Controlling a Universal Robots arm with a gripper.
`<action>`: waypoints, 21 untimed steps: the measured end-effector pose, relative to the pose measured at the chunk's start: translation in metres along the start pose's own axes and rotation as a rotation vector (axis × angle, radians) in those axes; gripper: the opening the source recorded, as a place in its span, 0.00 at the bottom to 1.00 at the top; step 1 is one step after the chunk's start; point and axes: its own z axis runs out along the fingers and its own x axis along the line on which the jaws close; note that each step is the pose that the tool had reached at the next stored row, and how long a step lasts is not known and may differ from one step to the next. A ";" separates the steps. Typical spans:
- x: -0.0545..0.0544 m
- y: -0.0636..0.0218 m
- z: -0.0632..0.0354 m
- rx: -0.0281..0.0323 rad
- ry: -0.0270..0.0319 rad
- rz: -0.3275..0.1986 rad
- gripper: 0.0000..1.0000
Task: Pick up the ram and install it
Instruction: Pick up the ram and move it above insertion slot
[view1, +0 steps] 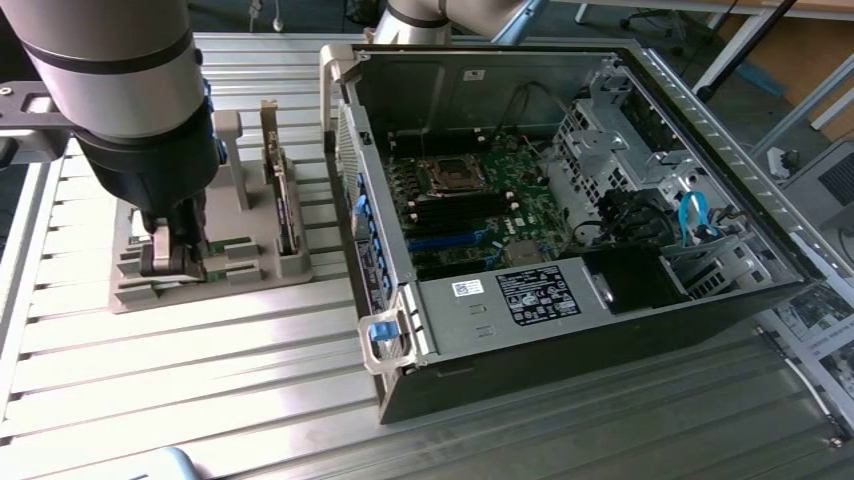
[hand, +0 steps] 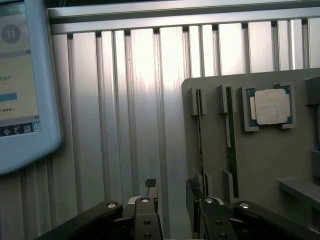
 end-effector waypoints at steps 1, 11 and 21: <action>0.000 0.0000 0.0003 -0.0001 0.0001 0.000 0.36; 0.000 -0.0001 0.0024 0.0000 0.0002 0.000 0.36; 0.000 -0.0002 0.0043 0.0000 0.0007 0.000 0.36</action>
